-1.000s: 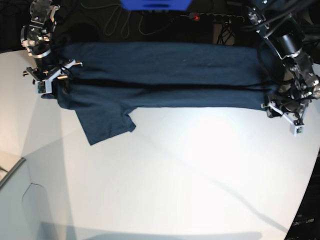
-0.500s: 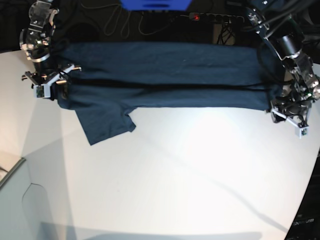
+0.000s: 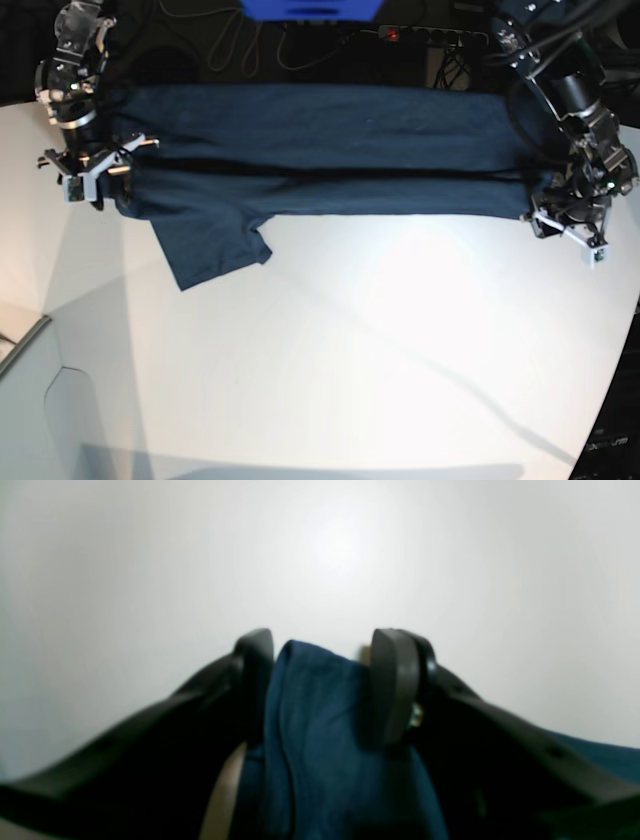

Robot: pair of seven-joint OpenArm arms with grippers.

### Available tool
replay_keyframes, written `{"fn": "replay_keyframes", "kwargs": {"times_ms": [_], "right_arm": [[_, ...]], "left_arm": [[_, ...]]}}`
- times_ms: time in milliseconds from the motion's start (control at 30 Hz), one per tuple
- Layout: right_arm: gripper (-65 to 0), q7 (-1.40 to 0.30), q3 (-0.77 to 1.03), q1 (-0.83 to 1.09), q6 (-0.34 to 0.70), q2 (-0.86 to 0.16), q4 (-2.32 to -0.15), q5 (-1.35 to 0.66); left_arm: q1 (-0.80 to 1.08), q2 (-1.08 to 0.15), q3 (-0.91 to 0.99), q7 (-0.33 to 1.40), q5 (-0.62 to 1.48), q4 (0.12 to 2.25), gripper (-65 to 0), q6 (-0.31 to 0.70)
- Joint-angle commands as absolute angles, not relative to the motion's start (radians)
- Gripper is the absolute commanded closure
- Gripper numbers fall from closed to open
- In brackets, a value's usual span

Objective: Layout the t-shirt on the table in an organized manner, then fold the t-shirt properly
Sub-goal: 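Release the folded hem and reposition both grippers on the fold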

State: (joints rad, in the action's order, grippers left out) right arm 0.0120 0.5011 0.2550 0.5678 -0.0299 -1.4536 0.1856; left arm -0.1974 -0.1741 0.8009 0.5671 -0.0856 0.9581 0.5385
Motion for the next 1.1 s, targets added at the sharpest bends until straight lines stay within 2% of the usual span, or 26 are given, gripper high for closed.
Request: {"fn": "replay_keyframes", "kwargs": {"times_ms": [0, 200, 333, 633, 1067], "right_arm": [[-27.7, 0.035, 0.506, 0.251, 0.575, -0.036, -1.484, 0.173], [-27.7, 0.038, 0.501, 0.249, 0.575, -0.036, -1.541, 0.173], [-27.7, 0.033, 0.501, 0.206, 0.575, -0.035, -1.531, 0.173], [-27.8, 0.033, 0.498, 0.104, 0.575, -0.018, -1.417, 0.173], [-28.4, 0.031, 0.496, -0.062, 0.575, -0.021, -1.188, 0.176]], "left_arm": [[-0.219, -0.186, 0.800, 0.572, -0.087, 0.970, -24.7, 0.538], [-0.225, -0.186, 0.802, 0.573, -0.087, 0.977, -0.2, 0.544], [-0.225, -0.186, 0.802, 0.575, -0.087, 0.986, -0.3, 0.544], [-0.214, -0.153, 0.808, 0.582, -0.085, 1.165, 0.0, 0.544], [-0.203, -0.151, 0.802, 0.582, -0.085, 1.173, 0.0, 0.544]]}}
